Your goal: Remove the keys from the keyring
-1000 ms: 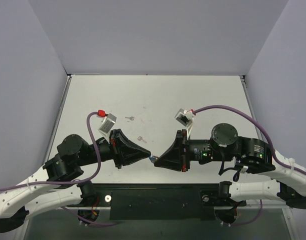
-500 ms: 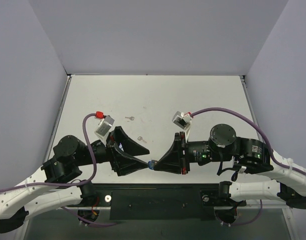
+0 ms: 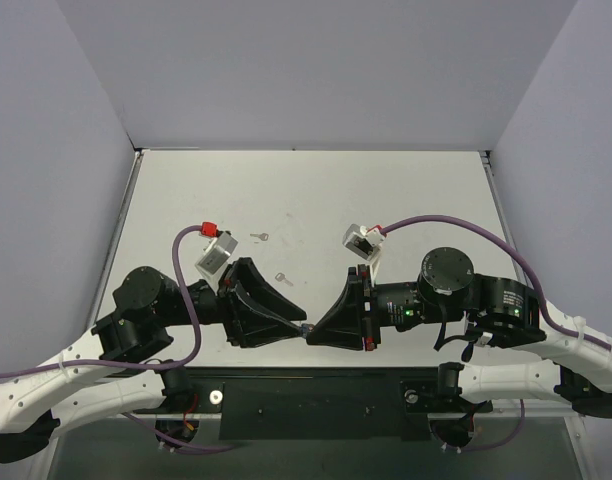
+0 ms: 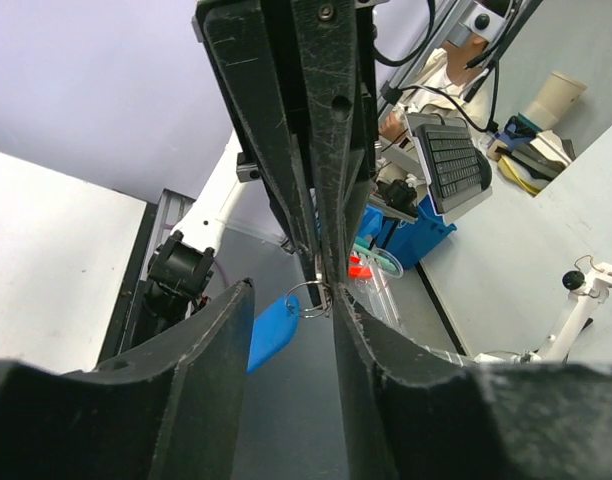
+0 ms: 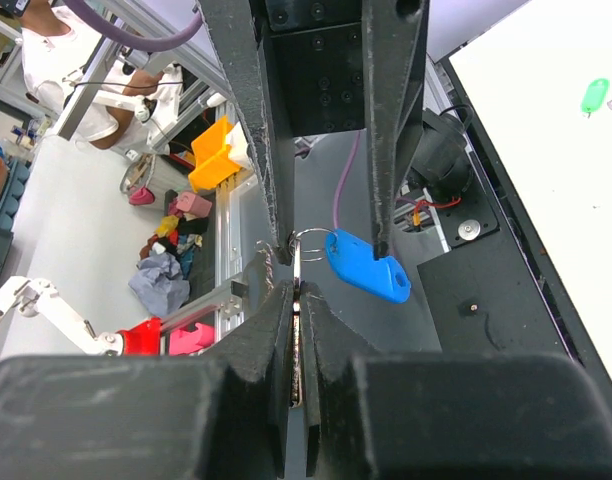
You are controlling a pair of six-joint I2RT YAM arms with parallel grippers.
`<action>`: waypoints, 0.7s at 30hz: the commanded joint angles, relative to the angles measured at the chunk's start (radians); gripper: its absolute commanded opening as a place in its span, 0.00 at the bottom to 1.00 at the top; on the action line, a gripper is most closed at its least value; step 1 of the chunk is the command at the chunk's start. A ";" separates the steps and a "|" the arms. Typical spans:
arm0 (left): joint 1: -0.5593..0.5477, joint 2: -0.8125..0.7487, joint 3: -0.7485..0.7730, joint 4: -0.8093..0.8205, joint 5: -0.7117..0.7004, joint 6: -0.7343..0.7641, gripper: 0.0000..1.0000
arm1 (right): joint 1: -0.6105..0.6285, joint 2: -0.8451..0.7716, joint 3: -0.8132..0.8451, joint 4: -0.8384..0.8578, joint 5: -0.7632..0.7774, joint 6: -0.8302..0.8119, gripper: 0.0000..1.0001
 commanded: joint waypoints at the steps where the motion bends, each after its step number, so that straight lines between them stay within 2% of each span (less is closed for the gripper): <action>1: -0.003 -0.001 0.046 0.076 0.033 -0.003 0.43 | 0.008 0.004 0.008 0.063 -0.020 -0.002 0.00; 4: -0.003 -0.006 0.043 0.077 0.037 -0.004 0.34 | 0.006 0.010 0.009 0.063 -0.021 -0.001 0.00; 8: -0.003 -0.009 0.039 0.077 0.037 -0.010 0.14 | 0.006 0.013 0.015 0.055 0.000 -0.006 0.00; 12: -0.003 -0.015 0.033 0.068 0.027 -0.015 0.00 | 0.008 0.013 0.026 0.034 0.047 -0.012 0.00; 18: -0.003 -0.026 0.043 0.007 -0.026 -0.003 0.00 | 0.008 0.019 0.055 -0.017 0.126 -0.016 0.00; 21: -0.003 -0.013 0.083 -0.126 -0.161 0.017 0.00 | 0.008 0.022 0.073 -0.064 0.204 -0.013 0.00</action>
